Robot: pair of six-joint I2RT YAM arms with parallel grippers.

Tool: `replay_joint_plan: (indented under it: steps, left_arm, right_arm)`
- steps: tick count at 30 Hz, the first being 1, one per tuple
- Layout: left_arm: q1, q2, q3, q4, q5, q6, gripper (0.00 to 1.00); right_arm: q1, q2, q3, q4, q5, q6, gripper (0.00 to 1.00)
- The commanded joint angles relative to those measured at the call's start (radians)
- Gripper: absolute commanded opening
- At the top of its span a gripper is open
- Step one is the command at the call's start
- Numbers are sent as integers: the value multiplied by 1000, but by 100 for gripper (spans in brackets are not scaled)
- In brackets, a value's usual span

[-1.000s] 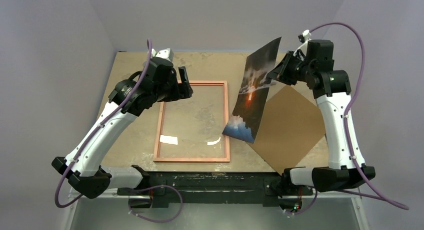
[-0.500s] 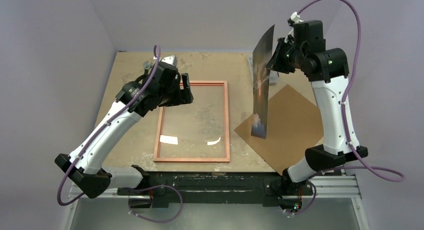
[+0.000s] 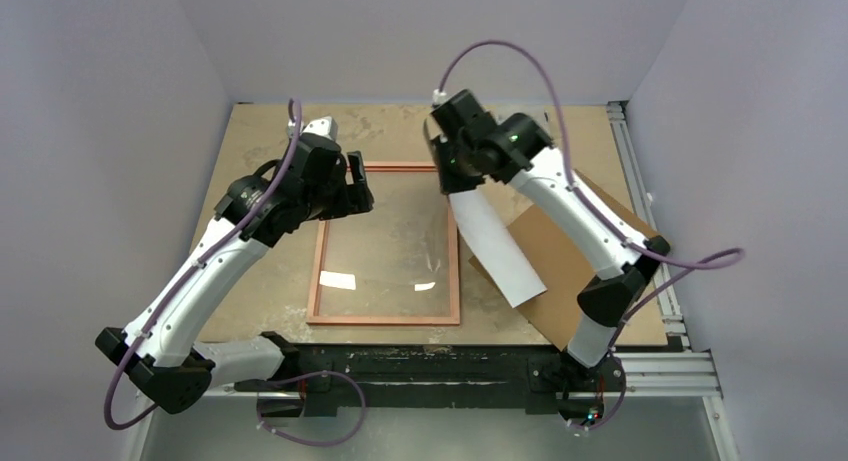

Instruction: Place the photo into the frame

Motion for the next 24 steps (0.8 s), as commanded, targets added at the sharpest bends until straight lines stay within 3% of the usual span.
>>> replay_joint_plan:
  steps: [1,4,7,10,14,18,24]
  left_arm:
    - [10,-29,-6,0,-35,-12,76]
    - [10,-43,-11,-5,-43,-14,76]
    - [10,-56,-19,-2,-47,-17,76]
    - [11,-57,-29,0,-42,-20,76]
    - [14,-52,-66,30,-4,-25,76]
    - [18,-26,-134,78,74,-41,76]
    - [22,-28,-368,280,256,-160,76]
  right_arm:
    - [89,25,-78,149,-21,63,0]
    - [94,16,-170,300,-146,84,4]
    - [93,5,-260,443,-296,122,52]
    - [90,3,-294,494,-342,126,81]
    - [38,-24,-372,553,-426,135,88]
    - [-122,-72,-536,652,-581,158,88]
    - [-393,-85,-710,616,-542,26,87]
